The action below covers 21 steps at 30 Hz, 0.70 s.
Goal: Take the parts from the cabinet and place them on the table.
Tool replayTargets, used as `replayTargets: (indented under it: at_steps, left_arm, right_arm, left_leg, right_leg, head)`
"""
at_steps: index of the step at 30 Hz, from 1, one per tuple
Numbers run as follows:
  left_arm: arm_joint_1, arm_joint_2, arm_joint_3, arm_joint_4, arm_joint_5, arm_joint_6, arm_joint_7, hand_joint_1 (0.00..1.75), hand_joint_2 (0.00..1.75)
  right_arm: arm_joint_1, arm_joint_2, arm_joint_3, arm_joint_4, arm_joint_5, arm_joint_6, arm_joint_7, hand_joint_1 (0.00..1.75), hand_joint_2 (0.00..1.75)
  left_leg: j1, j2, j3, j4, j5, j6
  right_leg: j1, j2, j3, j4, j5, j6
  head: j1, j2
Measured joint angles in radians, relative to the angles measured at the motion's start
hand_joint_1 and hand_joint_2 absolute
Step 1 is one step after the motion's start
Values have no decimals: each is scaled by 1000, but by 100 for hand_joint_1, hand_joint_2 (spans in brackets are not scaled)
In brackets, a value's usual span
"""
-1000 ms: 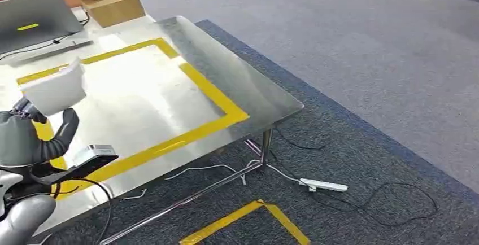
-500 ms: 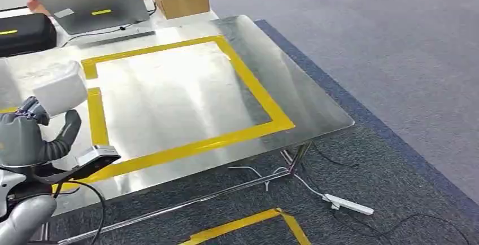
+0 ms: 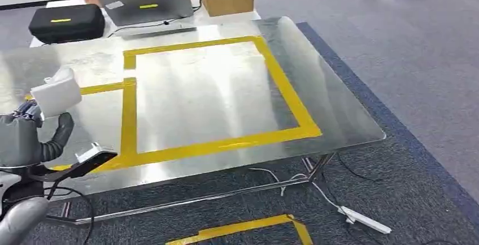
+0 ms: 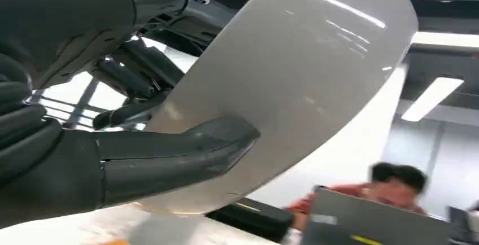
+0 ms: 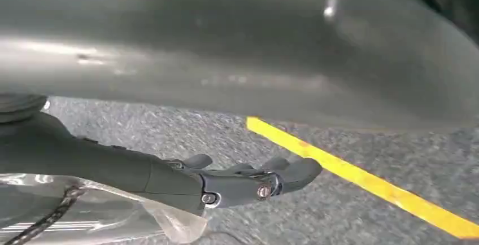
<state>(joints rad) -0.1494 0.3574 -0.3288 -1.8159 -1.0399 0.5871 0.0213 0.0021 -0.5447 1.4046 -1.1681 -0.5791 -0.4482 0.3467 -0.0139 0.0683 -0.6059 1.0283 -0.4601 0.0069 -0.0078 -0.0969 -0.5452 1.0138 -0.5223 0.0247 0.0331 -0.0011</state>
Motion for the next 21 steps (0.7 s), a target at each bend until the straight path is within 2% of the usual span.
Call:
replayTargets:
  at_steps: [2,3,4,5,6,7,8,9,10,11,12,13,14,15,16,17,21]
  left_arm:
    - [6,4,2,7,-8,-9,7,175,175]
    - [7,7,2,10,-16,-18,14,175,175]
    - [9,8,3,14,-21,-24,23,175,175]
    - [6,9,5,18,-25,-32,32,175,175]
    - [7,9,6,24,-29,-35,37,175,175]
    - [11,9,6,31,-30,-36,39,175,175]
    - [15,9,6,37,-30,-38,41,175,175]
    - [18,9,6,43,-31,-39,43,175,175]
    - [21,9,6,48,-32,-41,45,175,175]
    - [21,9,6,51,-32,-44,48,175,175]
    - [21,8,6,54,-35,-47,51,175,175]
    - [21,9,6,56,-38,-54,55,175,175]
    - [22,10,6,58,-40,-64,59,175,175]
    - [22,13,6,59,-44,-75,60,175,175]
    - [24,18,4,60,-51,-93,59,175,175]
    - [26,23,2,64,-57,-110,59,175,175]
    - [28,36,-16,85,-76,-126,58,175,175]
  right_arm:
    - [-2,-1,1,-1,0,-1,1,0,0]
    - [-4,-2,2,-3,-1,-2,1,0,0]
    - [-6,-2,2,-4,-2,-2,2,0,0]
    - [-6,-2,2,-5,-3,-3,2,0,0]
    - [-5,-3,3,-6,-5,-4,2,0,0]
    - [-4,-5,5,-6,-7,-6,4,0,0]
    - [-2,-6,6,-6,-8,-7,4,0,0]
    - [-1,-6,8,-6,-10,-7,5,0,0]
    - [-1,-6,11,-6,-10,-7,5,0,0]
    - [-1,-6,13,-6,-10,-9,5,0,0]
    - [-2,-8,15,-6,-10,-10,5,0,0]
    - [-3,-9,16,-6,-12,-13,5,0,0]
    - [-5,-9,19,-6,-19,-14,4,0,0]
    - [-7,-10,19,-10,-26,-15,1,0,0]
    - [-7,-10,19,-12,-35,-14,-1,0,0]
    - [-8,-10,19,-13,-39,-13,-1,0,0]
    - [-9,-9,21,-15,-43,-7,-2,0,0]
  left_leg:
    - [-3,-25,-4,-2,0,7]
    - [3,-38,2,-15,6,15]
    - [8,-45,8,-21,10,20]
    - [11,-54,7,-22,11,25]
    - [12,-65,6,-22,10,29]
    - [12,-75,6,-22,10,30]
    - [11,-87,6,-21,9,31]
    - [11,-100,7,-21,9,31]
    - [11,-112,8,-20,9,31]
    - [12,-125,9,-18,8,29]
    - [14,-129,10,-15,4,27]
    - [14,-139,11,-10,0,23]
    - [8,-146,7,-3,-4,17]
    - [9,-155,1,2,-5,13]
    - [9,-154,-1,5,-6,14]
    - [9,-154,0,3,-1,26]
    - [9,-148,9,-9,-2,27]
  right_leg:
    - [-1,-27,8,-9,-2,8]
    - [1,-34,14,-9,-7,16]
    - [-3,18,5,3,-19,22]
    - [-7,65,-17,48,-46,22]
    - [-7,86,-60,134,-86,24]
    - [-7,93,-104,216,-119,26]
    - [-6,94,-143,284,-138,28]
    - [-7,94,-161,307,-131,28]
    - [-7,94,-158,284,-102,28]
    - [-8,96,-133,219,-53,28]
    - [-9,101,-93,126,1,27]
    - [-11,111,-55,37,39,25]
    - [-9,123,-44,15,17,23]
    - [-11,123,-31,8,17,14]
    - [-13,122,-34,3,21,15]
    - [-11,123,-33,4,21,15]
    - [-9,128,-32,4,20,10]
  head:
    - [-1,0]
    - [-1,0]
    - [2,0]
    - [4,0]
    - [8,0]
    - [7,0]
    - [7,0]
    - [7,0]
    - [7,0]
    - [7,0]
    - [7,0]
    - [8,0]
    - [8,0]
    - [6,0]
    - [7,0]
    - [6,0]
    - [6,0]
